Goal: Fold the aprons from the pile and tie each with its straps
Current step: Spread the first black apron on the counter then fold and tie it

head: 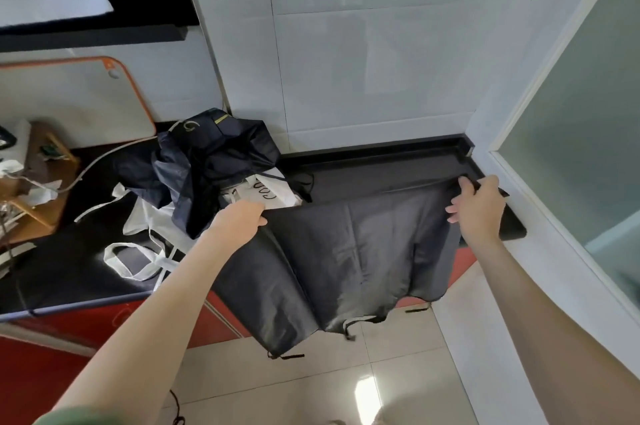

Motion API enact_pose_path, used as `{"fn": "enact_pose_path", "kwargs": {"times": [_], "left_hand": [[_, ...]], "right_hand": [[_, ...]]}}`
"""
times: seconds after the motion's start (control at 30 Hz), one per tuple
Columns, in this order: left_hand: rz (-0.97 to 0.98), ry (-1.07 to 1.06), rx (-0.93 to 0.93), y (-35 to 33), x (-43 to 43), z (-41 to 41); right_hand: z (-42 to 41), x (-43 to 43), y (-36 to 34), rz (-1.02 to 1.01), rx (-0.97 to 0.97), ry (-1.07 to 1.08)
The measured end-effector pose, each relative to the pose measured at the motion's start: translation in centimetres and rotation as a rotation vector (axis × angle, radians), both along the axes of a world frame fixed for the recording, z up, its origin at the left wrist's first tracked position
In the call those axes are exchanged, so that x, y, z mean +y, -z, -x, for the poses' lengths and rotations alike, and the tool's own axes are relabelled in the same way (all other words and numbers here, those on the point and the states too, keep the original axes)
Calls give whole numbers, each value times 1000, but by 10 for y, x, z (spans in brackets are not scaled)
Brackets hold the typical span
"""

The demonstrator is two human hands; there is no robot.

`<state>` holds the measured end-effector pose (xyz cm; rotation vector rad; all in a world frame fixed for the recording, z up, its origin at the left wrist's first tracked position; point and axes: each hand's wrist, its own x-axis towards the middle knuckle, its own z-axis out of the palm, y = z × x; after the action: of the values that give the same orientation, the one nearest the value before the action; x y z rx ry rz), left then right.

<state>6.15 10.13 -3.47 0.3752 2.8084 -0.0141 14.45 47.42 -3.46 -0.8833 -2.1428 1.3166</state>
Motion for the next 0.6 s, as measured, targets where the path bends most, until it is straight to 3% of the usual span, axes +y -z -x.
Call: {"fn": "enact_pose_path", "kwargs": {"times": [0.07, 0.23, 0.37, 0.5, 0.6], "left_hand": [[65, 6, 64, -1, -3, 13], [249, -29, 475, -12, 13, 30], [200, -57, 484, -18, 38, 57], [27, -248, 328, -16, 61, 90], [-452, -546, 200, -8, 82, 121]], "right_hand": [[7, 2, 0, 25, 6, 22], [31, 18, 2, -20, 17, 27], [70, 40, 5, -1, 24, 47], [122, 64, 6, 62, 42, 3], [163, 82, 9, 111, 53, -52]]}}
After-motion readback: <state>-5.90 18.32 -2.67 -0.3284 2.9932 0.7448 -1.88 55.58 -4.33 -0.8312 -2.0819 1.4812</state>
